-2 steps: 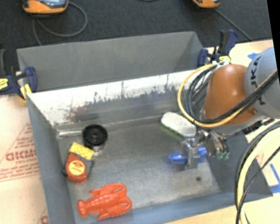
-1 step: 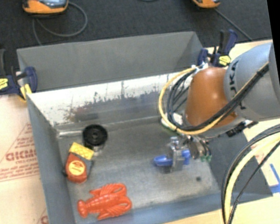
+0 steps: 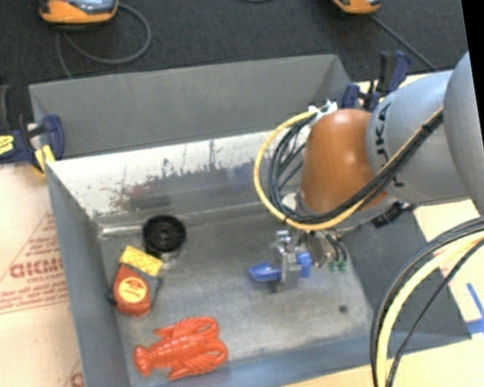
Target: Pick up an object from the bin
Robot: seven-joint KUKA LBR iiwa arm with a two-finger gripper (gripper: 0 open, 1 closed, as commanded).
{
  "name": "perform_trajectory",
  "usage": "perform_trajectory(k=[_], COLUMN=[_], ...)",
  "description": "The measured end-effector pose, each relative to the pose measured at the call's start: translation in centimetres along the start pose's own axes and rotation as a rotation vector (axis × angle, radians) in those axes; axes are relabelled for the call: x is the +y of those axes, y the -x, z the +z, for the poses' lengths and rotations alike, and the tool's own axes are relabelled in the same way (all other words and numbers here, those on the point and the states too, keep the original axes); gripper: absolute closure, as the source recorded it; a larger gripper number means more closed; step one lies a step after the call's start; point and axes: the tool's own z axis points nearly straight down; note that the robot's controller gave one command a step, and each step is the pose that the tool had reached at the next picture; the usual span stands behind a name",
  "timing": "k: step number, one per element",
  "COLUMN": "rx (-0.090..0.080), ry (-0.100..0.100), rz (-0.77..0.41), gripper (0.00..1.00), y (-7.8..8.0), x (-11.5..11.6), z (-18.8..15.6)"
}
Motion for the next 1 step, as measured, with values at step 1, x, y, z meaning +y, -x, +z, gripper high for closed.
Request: perform_trajectory(k=[1], rx=[0.004], ry=[-0.006], rz=[-0.011], gripper=[1.0], y=[-2.11], x=[-1.6], z=[-20.08])
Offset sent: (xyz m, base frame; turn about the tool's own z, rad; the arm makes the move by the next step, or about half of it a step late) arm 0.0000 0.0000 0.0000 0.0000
